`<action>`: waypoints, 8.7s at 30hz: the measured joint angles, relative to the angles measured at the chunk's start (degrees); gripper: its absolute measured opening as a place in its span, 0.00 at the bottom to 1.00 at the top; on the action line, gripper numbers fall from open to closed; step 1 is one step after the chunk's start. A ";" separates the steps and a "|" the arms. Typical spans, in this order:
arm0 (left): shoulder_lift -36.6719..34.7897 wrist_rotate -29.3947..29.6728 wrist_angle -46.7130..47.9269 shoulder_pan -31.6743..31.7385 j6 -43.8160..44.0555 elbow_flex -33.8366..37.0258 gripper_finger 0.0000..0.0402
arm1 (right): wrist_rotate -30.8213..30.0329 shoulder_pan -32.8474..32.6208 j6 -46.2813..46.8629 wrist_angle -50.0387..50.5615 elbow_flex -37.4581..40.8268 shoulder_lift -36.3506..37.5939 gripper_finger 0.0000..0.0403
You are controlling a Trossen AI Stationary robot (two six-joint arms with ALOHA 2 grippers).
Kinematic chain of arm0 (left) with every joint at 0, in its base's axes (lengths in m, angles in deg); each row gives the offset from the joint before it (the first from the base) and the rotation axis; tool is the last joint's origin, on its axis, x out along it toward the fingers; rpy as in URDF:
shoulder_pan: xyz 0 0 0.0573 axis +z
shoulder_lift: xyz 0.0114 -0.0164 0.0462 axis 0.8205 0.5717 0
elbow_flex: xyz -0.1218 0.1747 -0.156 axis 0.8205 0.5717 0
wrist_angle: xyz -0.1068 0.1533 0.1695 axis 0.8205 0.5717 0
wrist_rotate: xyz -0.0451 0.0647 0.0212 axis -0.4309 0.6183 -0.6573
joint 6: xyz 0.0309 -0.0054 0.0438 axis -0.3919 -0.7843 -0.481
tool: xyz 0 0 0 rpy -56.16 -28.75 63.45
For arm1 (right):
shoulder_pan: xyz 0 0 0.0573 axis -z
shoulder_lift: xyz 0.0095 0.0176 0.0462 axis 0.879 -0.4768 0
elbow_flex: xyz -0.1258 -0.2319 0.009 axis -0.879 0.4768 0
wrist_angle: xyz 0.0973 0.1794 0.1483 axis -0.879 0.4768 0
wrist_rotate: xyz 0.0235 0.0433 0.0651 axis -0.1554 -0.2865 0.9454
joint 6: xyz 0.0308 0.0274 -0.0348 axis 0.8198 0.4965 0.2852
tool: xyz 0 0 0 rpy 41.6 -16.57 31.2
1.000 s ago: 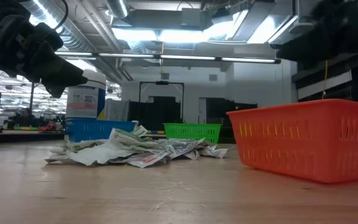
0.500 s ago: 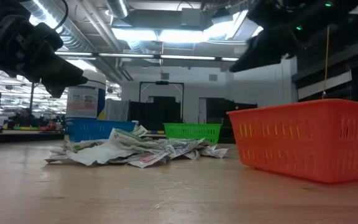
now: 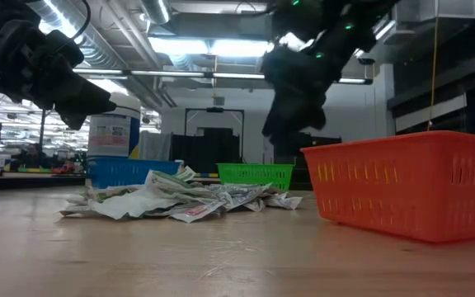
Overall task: Pick & Place First Aid Supplies
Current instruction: Put the white alcohol pad into the blue bin
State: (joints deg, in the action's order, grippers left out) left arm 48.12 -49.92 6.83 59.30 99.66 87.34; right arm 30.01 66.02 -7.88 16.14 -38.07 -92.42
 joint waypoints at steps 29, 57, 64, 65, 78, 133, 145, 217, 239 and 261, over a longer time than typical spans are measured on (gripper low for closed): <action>-0.01 -0.02 0.01 -0.01 0.00 -0.01 0.32 | 10.38 5.85 23.15 1.06 -2.61 -12.15 0.40; -0.01 -0.02 0.02 -0.01 0.00 -0.02 0.32 | 11.62 5.84 17.14 -1.45 -2.59 -11.95 0.03; 0.00 0.00 0.00 0.00 0.00 0.00 0.32 | 11.54 5.85 15.59 0.17 -2.55 -8.72 0.01; -0.02 -0.02 0.00 -0.01 0.00 -0.02 0.32 | 11.53 5.85 15.61 0.29 -2.55 -8.32 0.02; 0.00 -0.02 0.00 -0.01 0.00 0.00 0.32 | 10.42 5.85 15.79 3.90 -2.55 0.48 0.01; -0.02 -0.02 0.00 0.00 0.00 0.00 0.32 | 10.75 17.86 0.60 -7.39 -26.28 -10.67 0.00; -0.01 0.01 0.00 0.01 0.00 0.00 0.32 | 11.64 14.16 -3.90 -7.04 -36.84 -24.28 0.01; -0.02 0.01 0.00 0.00 0.00 0.00 0.32 | -6.44 -5.96 -20.43 -8.76 -1.94 -10.53 0.41; -0.01 0.01 0.00 0.00 0.00 0.00 0.32 | -6.48 -5.93 -26.56 -14.87 0.79 -13.88 0.37; -0.02 0.01 0.00 -0.01 0.00 -0.01 0.32 | -6.46 -5.93 -24.48 -13.33 -0.51 -13.90 0.01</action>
State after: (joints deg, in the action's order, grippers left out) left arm 48.11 -49.92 6.83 59.30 99.66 87.33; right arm 23.55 60.09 -32.36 2.81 -38.58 -106.32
